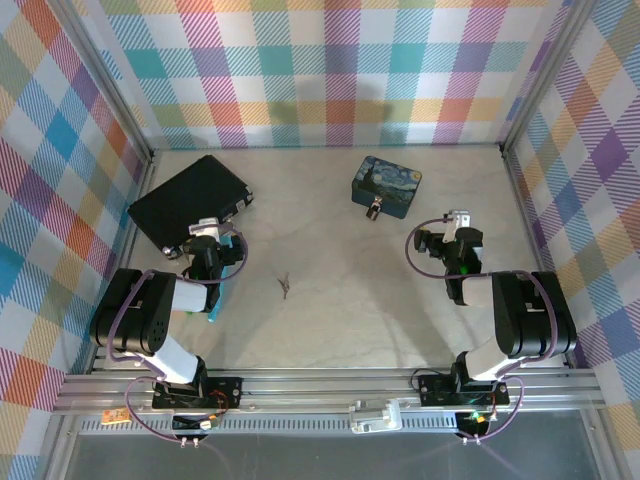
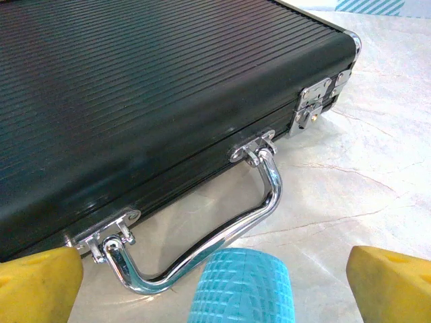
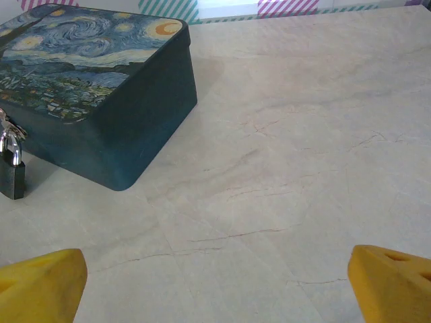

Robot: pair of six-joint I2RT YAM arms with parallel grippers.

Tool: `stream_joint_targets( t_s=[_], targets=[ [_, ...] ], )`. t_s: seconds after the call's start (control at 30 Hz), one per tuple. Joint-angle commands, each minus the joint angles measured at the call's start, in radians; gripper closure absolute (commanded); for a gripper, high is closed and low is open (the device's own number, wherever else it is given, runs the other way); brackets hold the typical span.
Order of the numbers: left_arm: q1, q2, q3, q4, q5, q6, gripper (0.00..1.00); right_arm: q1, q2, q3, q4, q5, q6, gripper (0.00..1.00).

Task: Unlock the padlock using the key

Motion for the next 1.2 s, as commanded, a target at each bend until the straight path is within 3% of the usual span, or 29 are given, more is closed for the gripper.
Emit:
stream_joint_targets(
  t_s=[0.0, 0.97, 1.07, 1.17],
  targets=[
    [0.005, -0.002, 0.017, 0.014, 0.004, 0.016, 0.00, -0.006, 0.005, 0.001, 0.027, -0.016, -0.013, 0.01],
    [0.007, -0.004, 0.014, 0.017, 0.006, 0.014, 0.00, -0.004, -0.001, 0.001, 0.026, -0.014, -0.015, 0.01],
    [0.004, -0.049, 0.028, -0.043, -0.006, 0.017, 0.00, 0.012, -0.077, 0.048, -0.125, 0.036, -0.018, 0.01],
    [-0.004, -0.142, 0.092, -0.229, -0.059, 0.010, 0.01, 0.018, -0.151, 0.144, -0.364, 0.087, 0.010, 0.01]
  ],
)
